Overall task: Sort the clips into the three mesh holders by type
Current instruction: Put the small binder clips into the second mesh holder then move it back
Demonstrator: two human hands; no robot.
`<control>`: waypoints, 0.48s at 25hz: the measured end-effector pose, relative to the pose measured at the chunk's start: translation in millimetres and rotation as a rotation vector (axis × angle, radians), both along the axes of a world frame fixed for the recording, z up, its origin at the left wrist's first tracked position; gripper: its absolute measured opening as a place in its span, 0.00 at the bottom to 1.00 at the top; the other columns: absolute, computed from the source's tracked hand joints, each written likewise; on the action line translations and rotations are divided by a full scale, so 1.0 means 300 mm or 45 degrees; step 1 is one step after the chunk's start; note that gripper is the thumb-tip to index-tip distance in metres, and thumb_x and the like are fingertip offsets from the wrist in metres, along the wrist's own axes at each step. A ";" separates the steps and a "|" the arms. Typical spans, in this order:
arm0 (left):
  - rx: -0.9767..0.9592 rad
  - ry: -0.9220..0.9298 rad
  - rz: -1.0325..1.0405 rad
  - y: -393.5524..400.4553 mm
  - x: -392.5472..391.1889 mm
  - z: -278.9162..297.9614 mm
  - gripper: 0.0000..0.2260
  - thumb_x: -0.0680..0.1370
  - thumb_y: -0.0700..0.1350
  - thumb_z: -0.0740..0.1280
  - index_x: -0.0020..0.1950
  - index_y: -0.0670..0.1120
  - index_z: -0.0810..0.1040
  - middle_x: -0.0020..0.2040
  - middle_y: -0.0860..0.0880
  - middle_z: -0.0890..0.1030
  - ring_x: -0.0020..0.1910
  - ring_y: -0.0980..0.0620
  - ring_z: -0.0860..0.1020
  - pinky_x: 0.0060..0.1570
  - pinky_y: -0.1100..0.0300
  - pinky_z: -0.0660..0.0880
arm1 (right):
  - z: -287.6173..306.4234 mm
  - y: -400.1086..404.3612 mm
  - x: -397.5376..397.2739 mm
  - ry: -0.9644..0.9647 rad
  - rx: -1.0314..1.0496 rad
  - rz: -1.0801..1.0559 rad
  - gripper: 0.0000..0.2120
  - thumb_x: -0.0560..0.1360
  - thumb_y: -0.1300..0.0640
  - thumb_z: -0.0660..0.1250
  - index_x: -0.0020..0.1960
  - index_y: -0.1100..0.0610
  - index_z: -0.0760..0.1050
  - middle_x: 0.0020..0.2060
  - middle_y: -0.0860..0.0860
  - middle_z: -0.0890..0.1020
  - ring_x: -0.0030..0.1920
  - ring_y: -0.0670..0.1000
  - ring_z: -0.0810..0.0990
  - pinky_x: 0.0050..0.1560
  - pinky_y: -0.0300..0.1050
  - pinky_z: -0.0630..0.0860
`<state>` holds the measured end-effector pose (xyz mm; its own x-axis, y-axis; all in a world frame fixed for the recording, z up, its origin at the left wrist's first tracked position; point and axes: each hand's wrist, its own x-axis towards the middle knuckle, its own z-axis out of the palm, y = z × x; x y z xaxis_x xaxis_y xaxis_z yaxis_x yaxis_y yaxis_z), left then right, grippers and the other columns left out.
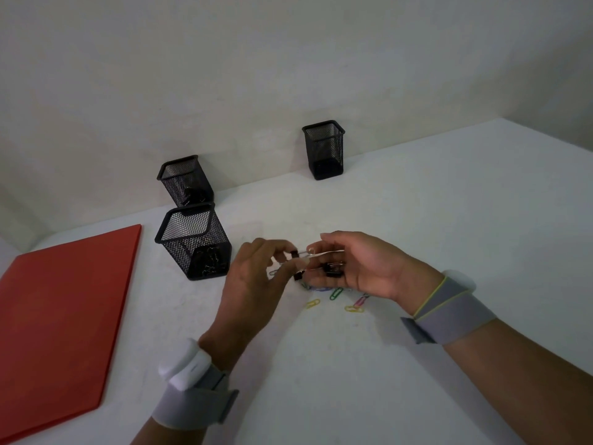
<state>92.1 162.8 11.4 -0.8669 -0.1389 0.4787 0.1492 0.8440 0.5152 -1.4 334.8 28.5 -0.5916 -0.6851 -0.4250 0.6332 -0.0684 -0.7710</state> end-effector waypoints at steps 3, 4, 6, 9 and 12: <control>-0.050 0.069 -0.056 0.049 -0.042 0.029 0.16 0.75 0.60 0.63 0.56 0.53 0.79 0.46 0.56 0.76 0.45 0.58 0.71 0.45 0.68 0.68 | 0.005 -0.002 0.008 -0.063 -0.102 0.040 0.15 0.81 0.54 0.59 0.54 0.66 0.76 0.42 0.61 0.82 0.45 0.62 0.84 0.50 0.54 0.82; -0.051 0.062 -0.057 0.054 -0.049 0.026 0.18 0.76 0.61 0.61 0.58 0.52 0.79 0.48 0.56 0.76 0.47 0.57 0.72 0.46 0.66 0.70 | 0.005 -0.001 0.004 -0.071 -0.126 0.016 0.16 0.81 0.55 0.59 0.54 0.67 0.77 0.42 0.60 0.82 0.44 0.60 0.84 0.50 0.54 0.83; 0.016 0.007 -0.002 0.041 -0.053 -0.002 0.21 0.79 0.61 0.55 0.61 0.51 0.78 0.51 0.53 0.77 0.50 0.54 0.73 0.50 0.59 0.73 | 0.003 0.006 -0.009 -0.078 -0.141 -0.065 0.16 0.81 0.56 0.58 0.54 0.68 0.77 0.44 0.62 0.81 0.43 0.59 0.83 0.46 0.51 0.83; -0.146 -0.154 0.136 -0.026 -0.045 -0.068 0.21 0.78 0.58 0.56 0.63 0.50 0.77 0.55 0.49 0.77 0.53 0.48 0.72 0.53 0.51 0.73 | -0.001 0.019 -0.028 -0.119 -0.150 -0.197 0.13 0.80 0.58 0.58 0.53 0.66 0.76 0.42 0.61 0.80 0.40 0.58 0.83 0.39 0.47 0.84; -0.275 -0.267 0.158 -0.067 -0.033 -0.099 0.15 0.78 0.55 0.63 0.62 0.52 0.78 0.54 0.50 0.75 0.53 0.48 0.71 0.53 0.52 0.71 | -0.008 0.021 -0.032 -0.138 -0.138 -0.251 0.11 0.80 0.58 0.58 0.52 0.65 0.76 0.41 0.61 0.79 0.38 0.57 0.83 0.37 0.47 0.84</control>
<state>82.1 142.7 -18.3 -0.9326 -0.1647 0.3210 -0.0526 0.9423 0.3307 -11.1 341.0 26.1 -0.6732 -0.6060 -0.4237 0.6781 -0.2773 -0.6807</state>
